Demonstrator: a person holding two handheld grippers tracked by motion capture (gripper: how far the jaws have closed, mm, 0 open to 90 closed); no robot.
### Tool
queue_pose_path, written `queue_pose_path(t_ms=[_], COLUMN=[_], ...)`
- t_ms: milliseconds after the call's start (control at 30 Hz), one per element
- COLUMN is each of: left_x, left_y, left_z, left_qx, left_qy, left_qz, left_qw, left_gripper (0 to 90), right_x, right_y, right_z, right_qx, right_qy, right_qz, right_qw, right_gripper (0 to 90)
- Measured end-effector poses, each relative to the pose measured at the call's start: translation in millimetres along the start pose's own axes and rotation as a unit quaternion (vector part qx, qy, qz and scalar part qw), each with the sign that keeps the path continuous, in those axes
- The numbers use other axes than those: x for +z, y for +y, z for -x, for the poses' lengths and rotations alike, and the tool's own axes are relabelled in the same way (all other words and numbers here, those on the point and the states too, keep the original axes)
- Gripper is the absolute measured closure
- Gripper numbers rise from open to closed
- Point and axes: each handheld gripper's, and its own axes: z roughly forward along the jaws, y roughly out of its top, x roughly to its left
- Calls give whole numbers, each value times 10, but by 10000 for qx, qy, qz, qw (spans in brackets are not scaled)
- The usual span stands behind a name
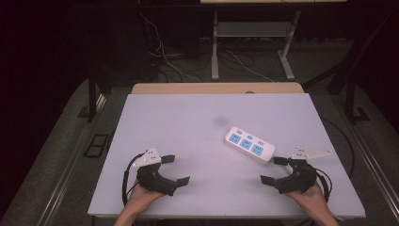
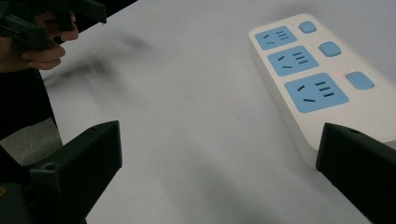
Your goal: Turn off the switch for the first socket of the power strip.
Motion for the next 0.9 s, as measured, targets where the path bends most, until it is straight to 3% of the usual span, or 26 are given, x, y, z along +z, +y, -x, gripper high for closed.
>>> queue_pose_path(t_ms=[900], left_x=[40], left_y=[-15], left_z=[22], left_qx=[6], left_qy=[-83], left_qz=[-84], left_qw=[9999], left_gripper=[0], right_x=[-71], right_y=[99], right_z=[-31], right_qx=[-25], right_qy=[-33], right_qz=[-264], right_qw=[9996], right_gripper=[1])
